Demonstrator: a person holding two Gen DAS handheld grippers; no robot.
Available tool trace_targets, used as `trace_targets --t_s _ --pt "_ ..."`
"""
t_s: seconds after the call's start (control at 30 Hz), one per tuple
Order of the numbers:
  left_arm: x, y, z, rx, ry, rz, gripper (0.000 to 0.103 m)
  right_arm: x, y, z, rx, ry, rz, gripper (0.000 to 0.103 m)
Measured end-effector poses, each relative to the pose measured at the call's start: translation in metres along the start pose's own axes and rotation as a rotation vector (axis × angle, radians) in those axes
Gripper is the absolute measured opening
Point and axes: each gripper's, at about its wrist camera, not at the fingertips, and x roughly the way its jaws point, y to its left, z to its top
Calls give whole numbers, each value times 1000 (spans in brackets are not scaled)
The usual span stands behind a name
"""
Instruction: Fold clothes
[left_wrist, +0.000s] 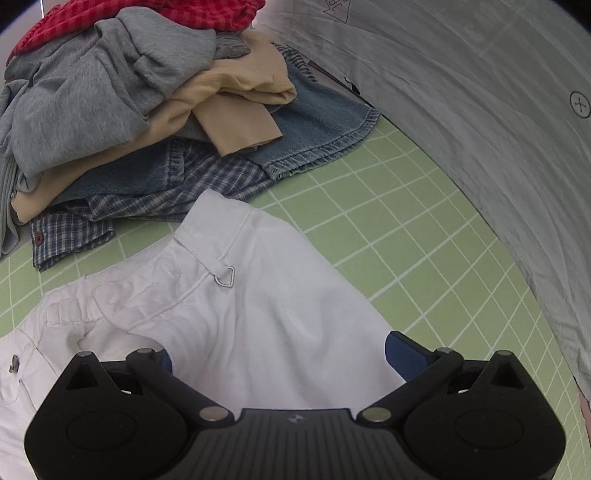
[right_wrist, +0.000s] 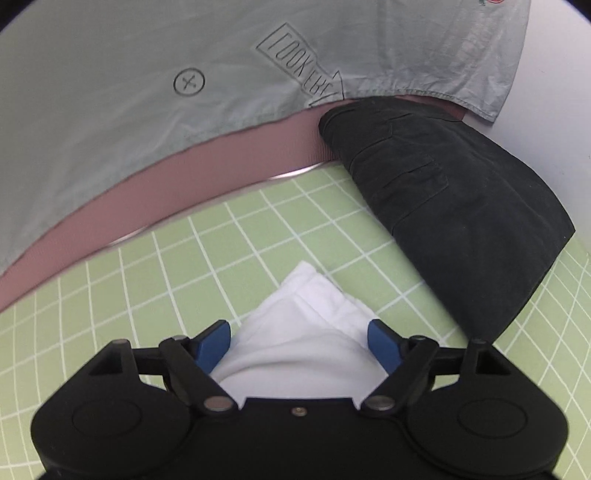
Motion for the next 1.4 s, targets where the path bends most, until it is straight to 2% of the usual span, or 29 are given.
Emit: trace_targets --t_s 0.07,0.13,0.2,0.23,0.27,0.3,0.37,0.43,0.47,0.57,0.67,0.73,0.77,0.87,0.93,1.0,1.07,1.1,1.13,1.17,1.2,1.23,1.3,1.4 --pt "11 -6 -3 29 12 63 101 0 -2 -2 -1 4 12 75" --pt "17 -7 -6 33 9 103 96 0 -5 -2 -5 14 39 42" --pt "17 -4 -8 -5 2 117 87 -5 -7 -2 -18 6 70 21" --pt "15 -3 -9 -12 -7 126 79 -11 -7 -2 -31 -10 82 14" --pt "13 -1 -10 -19 -16 136 67 -16 -7 -2 -44 -25 93 12" --pt "12 1 -11 -26 -25 146 62 -23 -8 0 -45 -52 102 11" --pt "8 5 -12 -34 -38 152 42 -39 -10 7 -39 -113 116 10" --pt "4 9 -12 -33 -42 128 35 -55 -12 14 -33 -174 131 9" --pt "2 10 -12 -32 -43 108 27 -62 -14 19 -14 -204 146 9" --pt "-7 11 -13 -23 -51 50 11 -79 -18 36 53 -307 203 8" --pt "-12 10 -16 -5 -86 32 7 -76 -10 50 69 -358 197 11" --pt "-17 12 -15 -8 -109 23 6 -61 -1 53 34 -297 157 25" --pt "-21 15 -13 -24 -119 7 6 -53 4 54 7 -257 121 28" --pt "-33 23 -5 -47 -168 -35 6 -57 5 38 -45 -255 112 44" --pt "-29 27 -3 -68 -175 -29 6 -61 4 26 -76 -249 106 59" --pt "-21 29 -3 -67 -155 -5 9 -61 -2 11 -96 -218 85 64" --pt "-9 27 -4 -44 -108 36 25 -59 -11 -5 -86 -173 59 71" --pt "-11 26 -6 -30 -107 30 30 -58 -17 -13 -65 -152 50 74" --pt "-12 26 -9 -16 -106 23 44 -56 -24 -20 -42 -131 41 74" --pt "-15 24 -12 -1 -112 13 61 -55 -30 -26 -19 -115 28 74" --pt "-18 23 -14 14 -117 2 68 -54 -37 -32 4 -100 12 77" --pt "-20 22 -17 29 -123 -9 72 -52 -43 -38 25 -90 -6 82" --pt "-22 18 -24 77 -120 -5 73 -48 -54 -49 65 -71 -43 87" --pt "-22 13 -34 143 -123 18 74 -37 -70 -59 125 -22 -82 88"
